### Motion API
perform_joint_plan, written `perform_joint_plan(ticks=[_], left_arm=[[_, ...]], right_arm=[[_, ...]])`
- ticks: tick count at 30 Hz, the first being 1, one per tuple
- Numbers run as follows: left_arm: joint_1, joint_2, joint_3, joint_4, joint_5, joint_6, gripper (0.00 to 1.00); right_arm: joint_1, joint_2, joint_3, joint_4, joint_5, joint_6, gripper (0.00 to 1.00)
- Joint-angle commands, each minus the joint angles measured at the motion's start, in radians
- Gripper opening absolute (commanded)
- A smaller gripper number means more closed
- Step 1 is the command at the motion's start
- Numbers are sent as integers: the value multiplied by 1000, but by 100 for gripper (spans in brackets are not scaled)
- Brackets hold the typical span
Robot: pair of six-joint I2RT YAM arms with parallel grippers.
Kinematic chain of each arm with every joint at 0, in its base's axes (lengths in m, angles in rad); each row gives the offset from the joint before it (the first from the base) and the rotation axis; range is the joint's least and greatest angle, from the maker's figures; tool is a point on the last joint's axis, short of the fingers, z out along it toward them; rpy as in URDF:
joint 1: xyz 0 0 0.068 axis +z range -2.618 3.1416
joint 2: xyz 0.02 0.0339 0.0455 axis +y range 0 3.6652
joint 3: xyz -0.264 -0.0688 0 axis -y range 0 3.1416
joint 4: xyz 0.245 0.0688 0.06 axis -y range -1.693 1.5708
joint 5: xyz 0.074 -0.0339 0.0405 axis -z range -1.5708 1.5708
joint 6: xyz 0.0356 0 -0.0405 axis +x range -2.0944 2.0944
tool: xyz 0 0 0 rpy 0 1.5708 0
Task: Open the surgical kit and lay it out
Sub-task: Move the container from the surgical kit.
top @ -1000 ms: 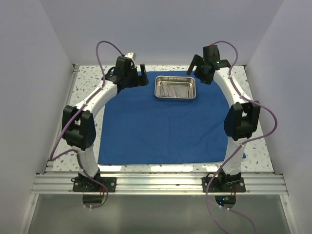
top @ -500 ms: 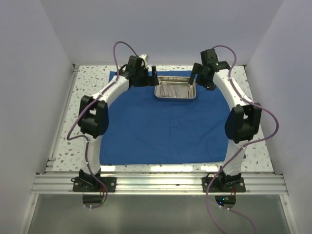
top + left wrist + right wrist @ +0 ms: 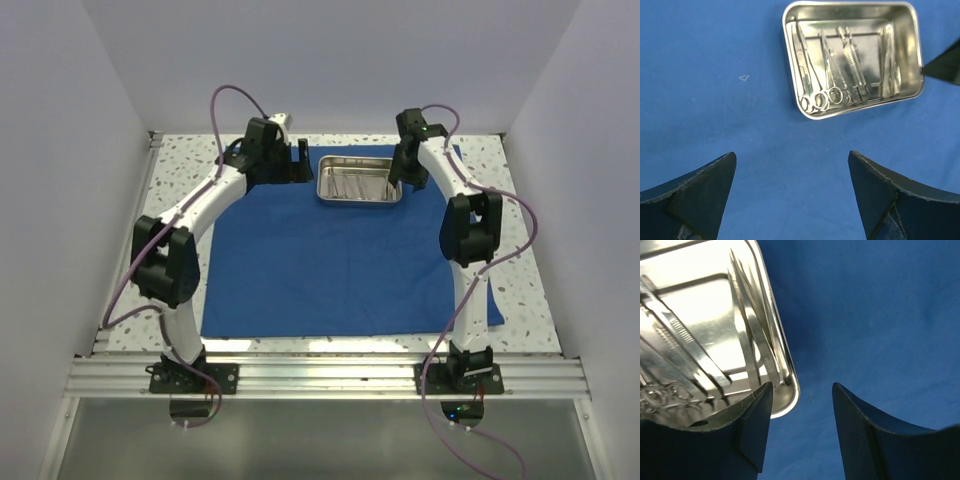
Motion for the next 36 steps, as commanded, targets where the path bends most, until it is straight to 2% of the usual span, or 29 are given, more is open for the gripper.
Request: perform_joint_plan(ticks=[1, 4, 8, 11, 12, 13, 20, 27, 30, 34, 36], left_arm=[[9, -123, -35, 6, -24, 31, 97], [7, -161, -63, 3, -29, 31, 97], [7, -193, -86, -15, -44, 37, 97], [7, -226, -121, -18, -58, 50, 97], [9, -235, -130, -20, -59, 56, 97], [9, -247, -149, -21, -64, 57, 97], [9, -292, -230, -9, -59, 61, 97], [9, -311, -285, 17, -52, 64, 97], [9, -315, -304, 26, -58, 62, 97], [9, -308, -313, 43, -47, 51, 98], [9, -296, -311, 54, -44, 41, 98]], right_arm=[[-1, 4, 0, -15, 28, -10, 55], [-1, 20, -14, -5, 33, -13, 54], [-3, 32, -57, 24, 36, -10, 42], [-1, 47, -92, 54, 36, -16, 19], [-1, 53, -93, 63, 39, -19, 2], [-3, 69, -86, 64, 43, -25, 0], [-21, 96, 18, 58, 118, -47, 0], [-137, 99, 169, 0, 195, -45, 0], [-185, 72, 152, 0, 212, -74, 0], [-233, 35, 111, 18, 220, -196, 0], [-253, -6, 43, 52, 209, -234, 0]])
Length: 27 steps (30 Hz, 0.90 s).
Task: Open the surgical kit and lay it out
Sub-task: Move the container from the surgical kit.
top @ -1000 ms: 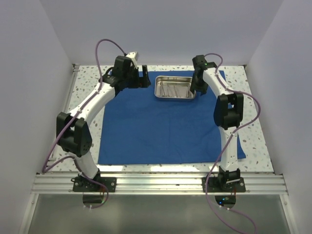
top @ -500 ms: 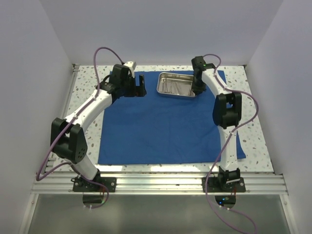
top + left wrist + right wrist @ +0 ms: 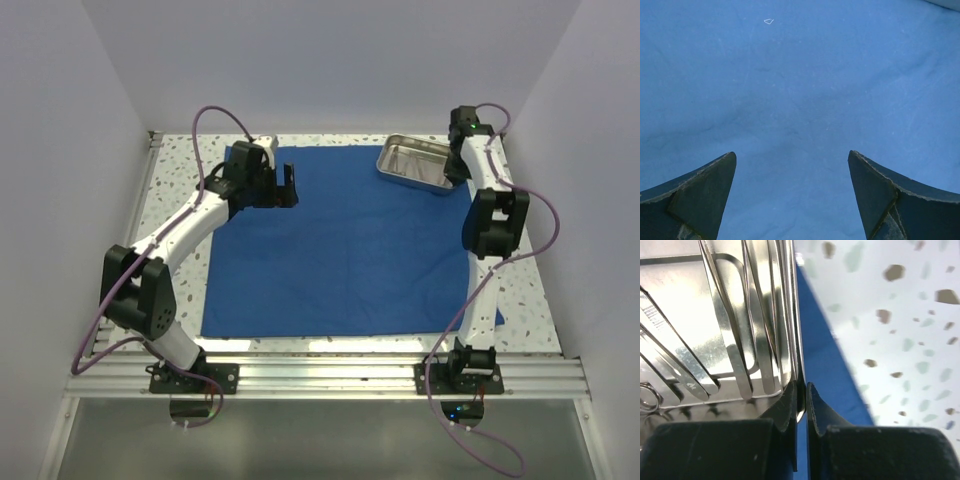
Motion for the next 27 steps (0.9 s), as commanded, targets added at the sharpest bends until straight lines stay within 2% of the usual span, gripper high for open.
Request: perform_joint_plan(ticks=[1, 4, 5, 10, 11, 12, 14, 17, 22, 27], left_arm=[[5, -14, 1, 57, 15, -1, 98], [5, 7, 24, 59, 29, -6, 97], [7, 13, 30, 56, 30, -3, 98], [7, 53, 72, 48, 30, 0, 97], [5, 59, 76, 47, 32, -3, 97], [5, 65, 82, 47, 35, -4, 97], [5, 70, 82, 50, 43, -11, 97], [4, 90, 93, 47, 55, -20, 97], [1, 115, 128, 31, 60, -15, 97], [-6, 173, 231, 21, 60, -12, 97]], right_arm=[[-23, -122, -68, 31, 90, -126, 0], [-30, -151, -134, 75, 66, -202, 0], [-33, -161, -151, 98, 7, -224, 0], [-55, -184, -218, 120, 61, -252, 0], [-64, -167, -212, 105, 69, -238, 6], [-82, -158, -196, 97, 66, -218, 26], [-92, -138, -174, 85, 96, -198, 84], [-110, -75, -67, 71, 92, -155, 93], [-115, -26, 84, 16, 43, -88, 93], [-52, -170, 9, 46, -84, -46, 89]])
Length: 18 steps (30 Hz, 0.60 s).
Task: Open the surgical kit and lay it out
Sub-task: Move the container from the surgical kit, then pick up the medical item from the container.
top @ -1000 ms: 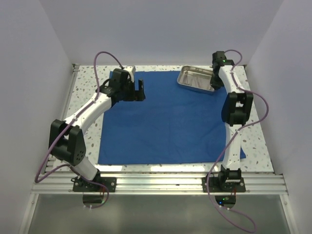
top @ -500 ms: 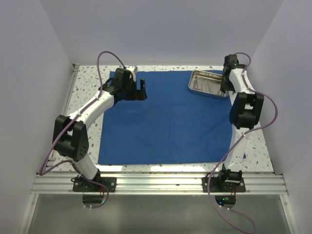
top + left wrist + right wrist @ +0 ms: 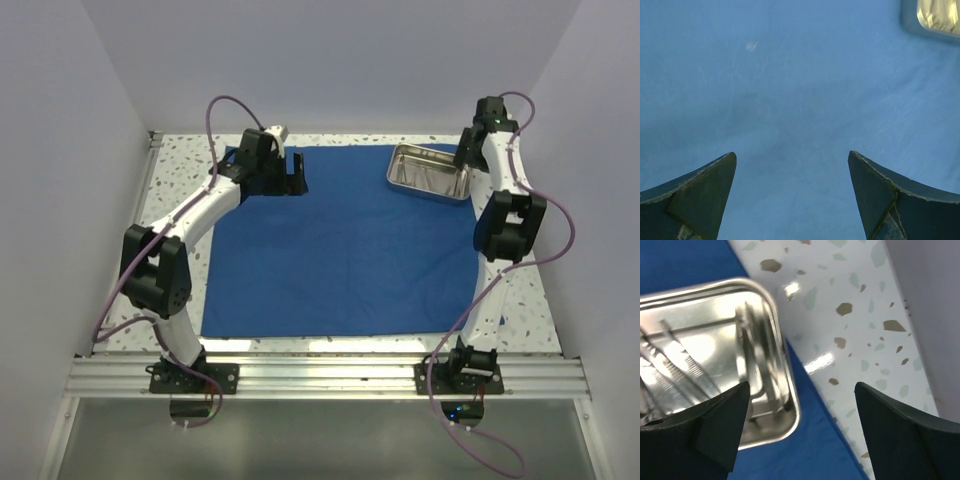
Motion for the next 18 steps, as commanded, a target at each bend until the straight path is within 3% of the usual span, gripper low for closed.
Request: perform_joint_plan(ticks=[1, 8, 18], left_arm=[[-3, 45, 122, 16, 24, -7, 97], [-12, 59, 157, 2, 28, -1, 97], [-12, -107, -56, 0, -16, 15, 97]], right_arm=[[74, -168, -32, 5, -122, 49, 89], [200, -167, -61, 2, -198, 81, 86], [199, 3, 22, -43, -127, 97, 68]])
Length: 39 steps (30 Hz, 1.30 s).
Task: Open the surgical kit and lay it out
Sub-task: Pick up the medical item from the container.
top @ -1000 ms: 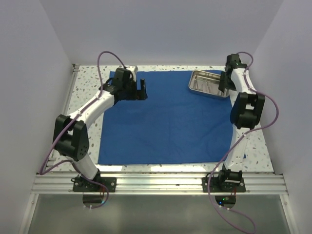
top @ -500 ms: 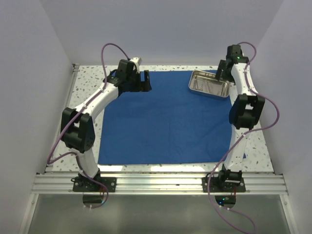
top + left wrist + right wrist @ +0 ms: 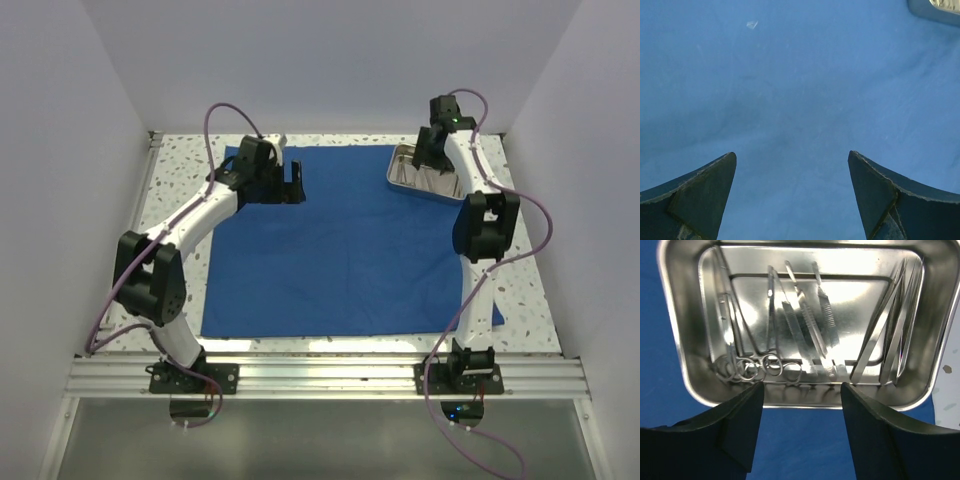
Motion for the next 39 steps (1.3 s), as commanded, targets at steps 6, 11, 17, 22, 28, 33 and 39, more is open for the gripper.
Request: perform_joint_plan(ticks=[6, 11, 17, 22, 28, 33, 39], left_arm=[[-3, -153, -137, 1, -30, 9, 97], [-3, -160, -154, -16, -38, 10, 97], [-3, -137, -137, -40, -44, 19, 97], [-3, -118, -120, -71, -59, 35, 97], [-3, -100, -108, -109, -72, 41, 97], [-3, -81, -83, -120, -75, 36, 97], [-3, -49, -60, -122, -66, 21, 97]], right_arm=[[-39, 111, 42, 8, 14, 26, 62], [-55, 158, 42, 36, 1, 25, 61], [-60, 201, 35, 55, 9, 19, 61], [-62, 224, 4, 91, -13, 23, 50], [-62, 279, 27, 89, -31, 23, 28], [-62, 298, 30, 85, -34, 28, 0], [-62, 256, -23, 109, -33, 32, 0]])
